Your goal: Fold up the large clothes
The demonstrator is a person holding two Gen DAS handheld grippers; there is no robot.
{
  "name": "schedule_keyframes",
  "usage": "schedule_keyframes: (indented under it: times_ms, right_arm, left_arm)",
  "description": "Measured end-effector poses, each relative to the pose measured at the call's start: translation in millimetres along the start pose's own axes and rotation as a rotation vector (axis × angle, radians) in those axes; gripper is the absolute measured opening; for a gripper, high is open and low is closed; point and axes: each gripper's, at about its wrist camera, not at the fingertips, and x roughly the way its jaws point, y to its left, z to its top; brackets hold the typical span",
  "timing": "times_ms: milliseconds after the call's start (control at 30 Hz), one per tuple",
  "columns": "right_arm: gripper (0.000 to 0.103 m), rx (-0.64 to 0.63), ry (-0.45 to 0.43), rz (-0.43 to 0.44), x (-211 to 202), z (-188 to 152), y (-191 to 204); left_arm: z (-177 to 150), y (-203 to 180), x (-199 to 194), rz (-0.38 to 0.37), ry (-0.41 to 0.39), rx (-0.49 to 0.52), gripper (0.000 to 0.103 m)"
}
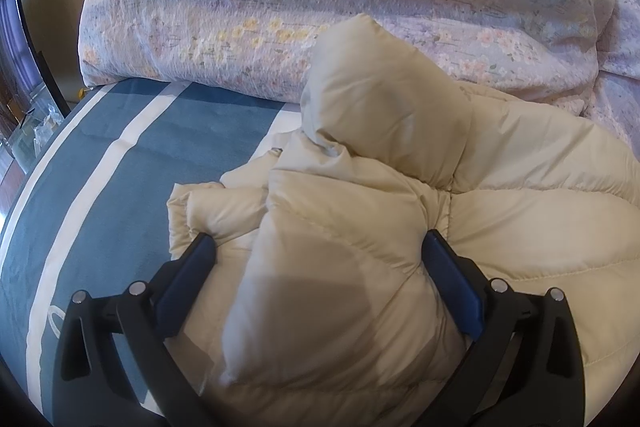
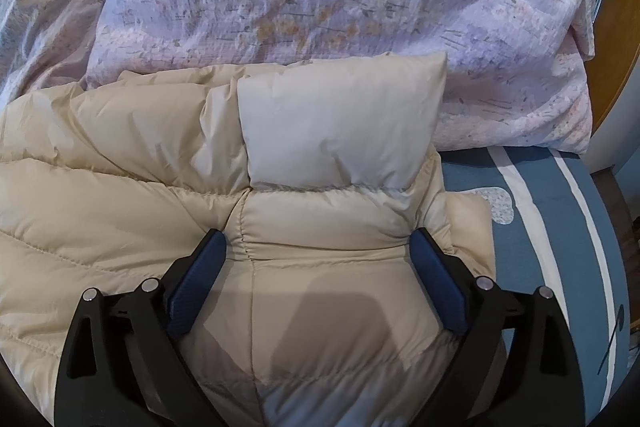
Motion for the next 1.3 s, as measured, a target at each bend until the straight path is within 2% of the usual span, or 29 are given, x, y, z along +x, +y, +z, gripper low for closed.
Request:
schedule_keyframes:
  times_ms: [100, 167, 267, 333, 433, 600, 700, 867, 933, 1067, 1133, 1167, 1200, 1300]
  right_arm:
    - [0.094, 0.004, -0.001, 0.008, -3.0, 0.3, 1.2]
    - [0.094, 0.027, 0.031, 0.029, -12.6, 1.7, -4.4]
    - [0.094, 0.060, 0.026, 0.095, -41.2, -1.4, -17.6]
    - [0.096, 0.091, 0.010, 0.110, -64.0, -8.5, -31.8]
    - [0.098, 0.140, 0.035, 0.146, -84.0, -24.9, -55.3]
    - [0.098, 0.222, 0.107, 0.177, -81.7, -52.5, -86.1]
    - [0.098, 0.278, 0.164, 0.244, -73.2, -69.6, -97.0]
    - [0.097, 0.329, 0.201, 0.317, -65.8, -88.8, -104.1]
    - [0.094, 0.338, 0.186, 0.340, -68.2, -93.0, -105.0]
    - [0.082, 0.348, 0.177, 0.406, -70.8, -98.3, -104.7]
    - [0.078, 0.359, 0.174, 0.424, -71.4, -99.7, -102.3]
    - [0.074, 0.360, 0.170, 0.427, -72.0, -101.2, -100.7]
    - [0.070, 0.364, 0.169, 0.435, -71.9, -101.2, -99.9]
    - [0.042, 0.422, 0.191, 0.512, -69.9, -105.8, -101.9]
  left_arm:
    - [-0.4, -1.2, -2.7, 0.014, -0.008, 0.004, 0.101]
    - [-3.4, -1.4, -12.5, 0.022, 0.007, 0.006, 0.101]
    - [-11.6, 9.5, -41.5, -0.041, 0.009, -0.011, 0.101]
    - [-18.3, 22.5, -63.0, -0.047, 0.000, -0.021, 0.101]
    - [-29.7, 43.8, -86.0, -0.052, -0.013, -0.038, 0.101]
    - [-47.1, 71.4, -95.1, -0.074, 0.027, -0.083, 0.101]
    - [-57.5, 77.7, -90.3, -0.092, 0.063, -0.109, 0.101]
    - [-70.2, 84.6, -81.7, -0.140, 0.118, -0.177, 0.101]
    - [-74.5, 86.4, -78.3, -0.174, 0.139, -0.210, 0.100]
    - [-75.5, 82.4, -82.0, -0.187, 0.126, -0.216, 0.098]
    - [-76.3, 80.3, -84.4, -0.212, 0.118, -0.223, 0.087]
    - [-76.6, 79.9, -85.2, -0.228, 0.116, -0.226, 0.083]
    - [-76.9, 79.1, -85.8, -0.250, 0.116, -0.232, 0.074]
    - [-80.0, 77.4, -85.2, -0.335, 0.135, -0.271, 0.052]
